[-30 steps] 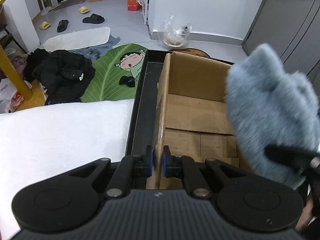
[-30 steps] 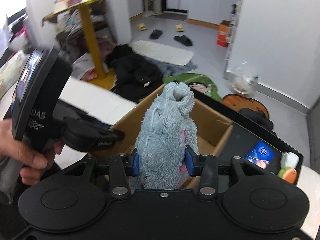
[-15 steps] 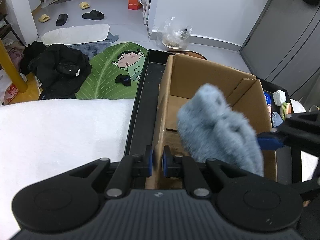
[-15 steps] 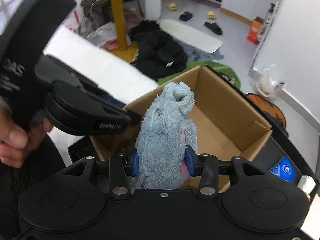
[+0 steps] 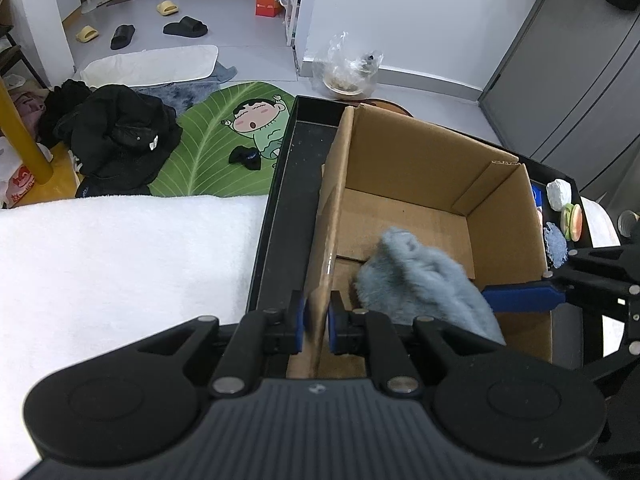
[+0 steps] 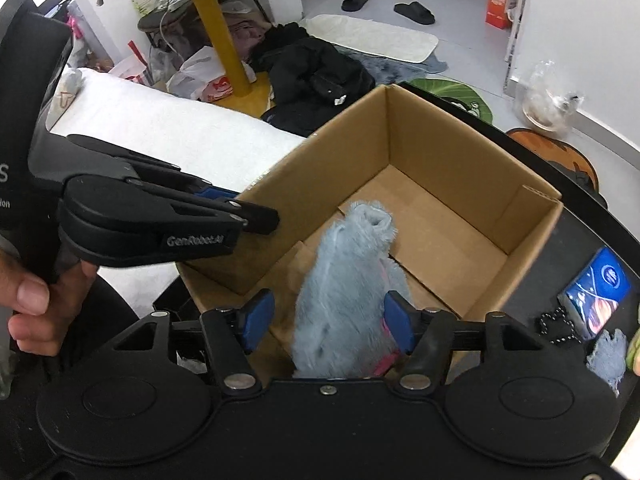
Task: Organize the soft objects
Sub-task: 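Open the right gripper to release the mouse and withdraw, then grasp the burger plush with the right gripper, then carry the burger plush with the right gripper and drop it into the box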
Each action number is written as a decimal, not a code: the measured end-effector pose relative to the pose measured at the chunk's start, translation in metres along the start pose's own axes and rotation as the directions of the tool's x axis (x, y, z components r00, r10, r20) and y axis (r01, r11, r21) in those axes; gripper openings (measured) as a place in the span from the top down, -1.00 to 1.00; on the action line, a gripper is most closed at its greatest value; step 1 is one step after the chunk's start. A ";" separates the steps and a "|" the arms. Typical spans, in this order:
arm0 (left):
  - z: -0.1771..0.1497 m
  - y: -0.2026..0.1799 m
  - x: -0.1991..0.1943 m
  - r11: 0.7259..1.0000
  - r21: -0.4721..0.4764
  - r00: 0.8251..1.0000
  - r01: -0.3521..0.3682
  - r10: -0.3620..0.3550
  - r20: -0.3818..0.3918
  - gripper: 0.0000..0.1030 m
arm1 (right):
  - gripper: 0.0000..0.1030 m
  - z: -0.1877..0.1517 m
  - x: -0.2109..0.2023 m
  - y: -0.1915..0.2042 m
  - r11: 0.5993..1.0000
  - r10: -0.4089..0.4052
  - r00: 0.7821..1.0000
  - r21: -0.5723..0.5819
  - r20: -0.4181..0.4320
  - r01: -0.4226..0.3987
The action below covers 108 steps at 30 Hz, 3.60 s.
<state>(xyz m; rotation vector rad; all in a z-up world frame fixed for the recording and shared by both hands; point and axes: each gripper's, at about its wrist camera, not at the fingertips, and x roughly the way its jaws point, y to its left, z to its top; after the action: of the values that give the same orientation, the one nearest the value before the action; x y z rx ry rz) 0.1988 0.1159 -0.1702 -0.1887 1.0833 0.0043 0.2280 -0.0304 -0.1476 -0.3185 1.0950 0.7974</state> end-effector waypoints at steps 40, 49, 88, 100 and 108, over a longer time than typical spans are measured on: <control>-0.001 -0.025 -0.018 0.991 0.057 0.992 -0.122 0.120 0.038 0.71 | -0.25 -0.033 -0.067 -0.090 0.976 -0.129 0.964 0.200 0.234 0.082; -0.002 -0.036 -0.018 0.977 0.098 0.981 -0.191 0.185 0.062 0.13 | -0.25 -0.053 -0.060 -0.145 0.911 -0.301 0.925 0.357 0.234 0.206; 0.005 -0.064 -0.004 0.927 0.179 0.944 -0.331 0.324 0.067 -0.16 | 0.63 -0.089 -0.004 -0.195 0.784 -0.590 0.799 0.318 0.115 0.533; 0.003 -0.061 -0.010 0.930 0.167 0.945 -0.326 0.315 0.089 -0.16 | 0.65 -0.089 -0.018 -0.177 0.797 -0.574 0.808 0.319 0.133 0.513; 0.003 -0.055 -0.012 0.937 0.135 0.946 -0.321 0.310 0.096 -0.16 | 0.65 -0.085 -0.035 -0.160 0.805 -0.569 0.808 0.304 0.152 0.510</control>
<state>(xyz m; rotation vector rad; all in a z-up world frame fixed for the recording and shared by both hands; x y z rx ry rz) 0.2012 0.0634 -0.1501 0.1215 1.0263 0.2172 0.2770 -0.2055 -0.1782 -0.2949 0.8019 0.1668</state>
